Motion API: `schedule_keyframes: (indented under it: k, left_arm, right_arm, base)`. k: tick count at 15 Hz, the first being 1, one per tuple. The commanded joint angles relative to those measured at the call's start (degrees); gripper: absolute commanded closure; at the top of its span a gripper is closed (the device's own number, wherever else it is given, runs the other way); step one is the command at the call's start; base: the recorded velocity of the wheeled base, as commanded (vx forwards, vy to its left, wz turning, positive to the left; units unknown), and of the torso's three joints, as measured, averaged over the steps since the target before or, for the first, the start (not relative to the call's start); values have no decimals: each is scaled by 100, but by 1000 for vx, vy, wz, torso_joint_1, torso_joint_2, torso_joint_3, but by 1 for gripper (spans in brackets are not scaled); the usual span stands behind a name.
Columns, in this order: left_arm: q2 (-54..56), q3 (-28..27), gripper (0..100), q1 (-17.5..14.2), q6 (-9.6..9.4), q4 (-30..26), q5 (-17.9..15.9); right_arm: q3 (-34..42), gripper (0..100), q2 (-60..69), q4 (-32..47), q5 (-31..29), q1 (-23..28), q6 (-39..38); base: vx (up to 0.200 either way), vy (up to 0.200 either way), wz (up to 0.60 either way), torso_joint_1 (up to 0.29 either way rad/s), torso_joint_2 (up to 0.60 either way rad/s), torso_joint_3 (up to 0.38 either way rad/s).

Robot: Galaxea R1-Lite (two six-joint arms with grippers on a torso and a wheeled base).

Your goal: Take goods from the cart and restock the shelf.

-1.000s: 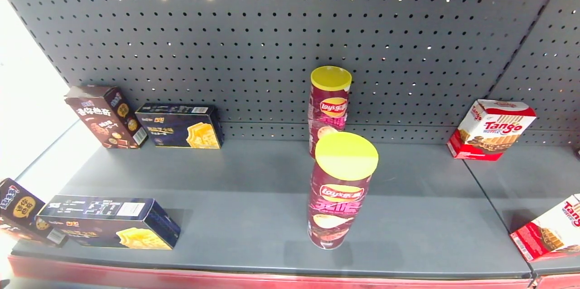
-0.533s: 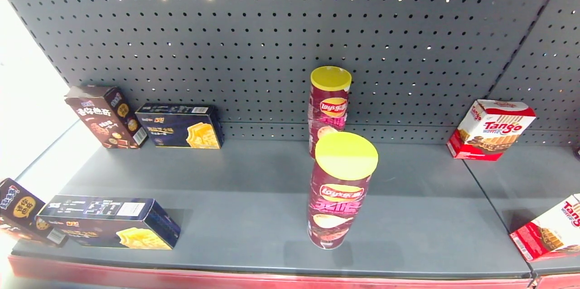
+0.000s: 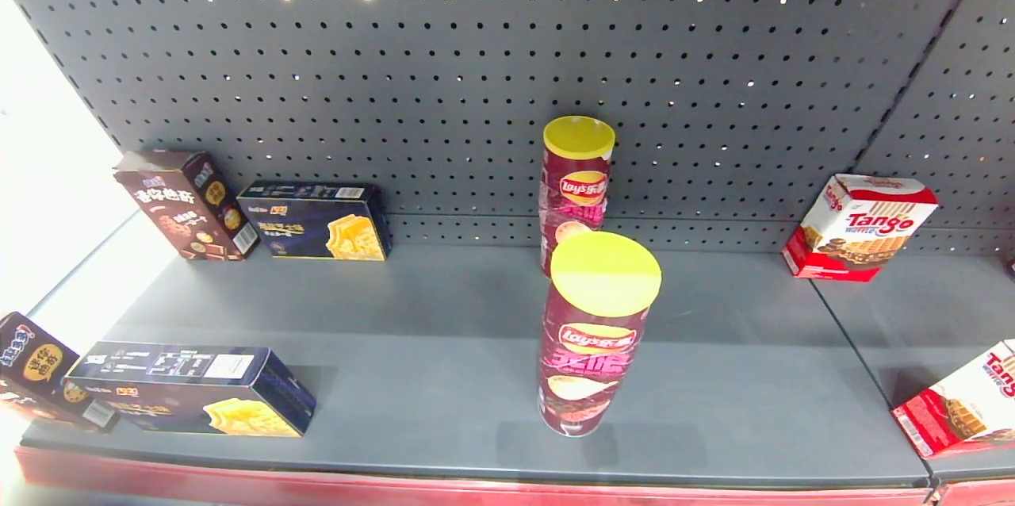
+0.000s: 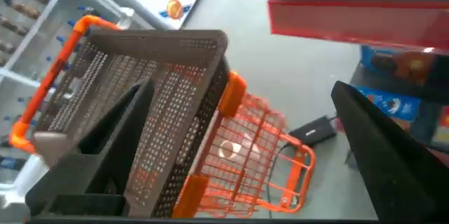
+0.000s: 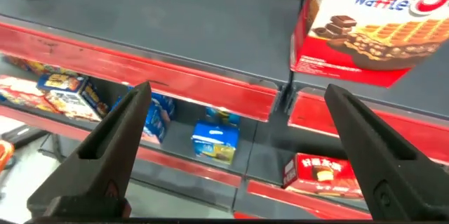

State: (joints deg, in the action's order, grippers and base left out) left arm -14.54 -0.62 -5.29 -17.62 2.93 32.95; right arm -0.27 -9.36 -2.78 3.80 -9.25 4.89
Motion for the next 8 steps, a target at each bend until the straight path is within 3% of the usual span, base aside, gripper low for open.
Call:
schedule_keyframes:
  k: [1, 2, 3, 4, 6, 7, 8]
  left_arm:
    - [848, -17, 0, 881, 83, -29, -1019]
    - [892, -8, 0, 1311, 100, -20, -1256]
    - [892, 36, 0, 1346, 136, 50, -1370]
    - [901, 62, 0, 1346, 645, 68, -1520]
    - [901, 62, 0, 1355, 1375, 59, -2021]
    - [901, 53, 0, 1346, 1700, 41, -2337]
    - [901, 45, 0, 1355, 1762, 6, -2785]
  right_arm:
    - [0, 0, 5, -3, 138, 29, -5]
    - [0, 0, 5, -3, 235, 20, -5]
    - [0, 0, 5, -3, 270, 29, -5]
    - [0, 0, 5, -3, 270, 20, -5]
    - [0, 0, 101, -3, 270, 29, -93]
    - [0, 0, 163, -3, 261, 38, -164]
    - [0, 0, 224, -3, 252, 38, -225]
  base:
    - [0, 0, 0, 0, 0, 0]
    - [0, 0, 0, 0, 0, 0]
    - [0, 0, 0, 0, 0, 0]
    - [0, 0, 0, 0, 0, 0]
    - [0, 0, 0, 0, 0, 0]
    - [0, 0, 0, 0, 0, 0]
    - [0, 0, 0, 0, 0, 0]
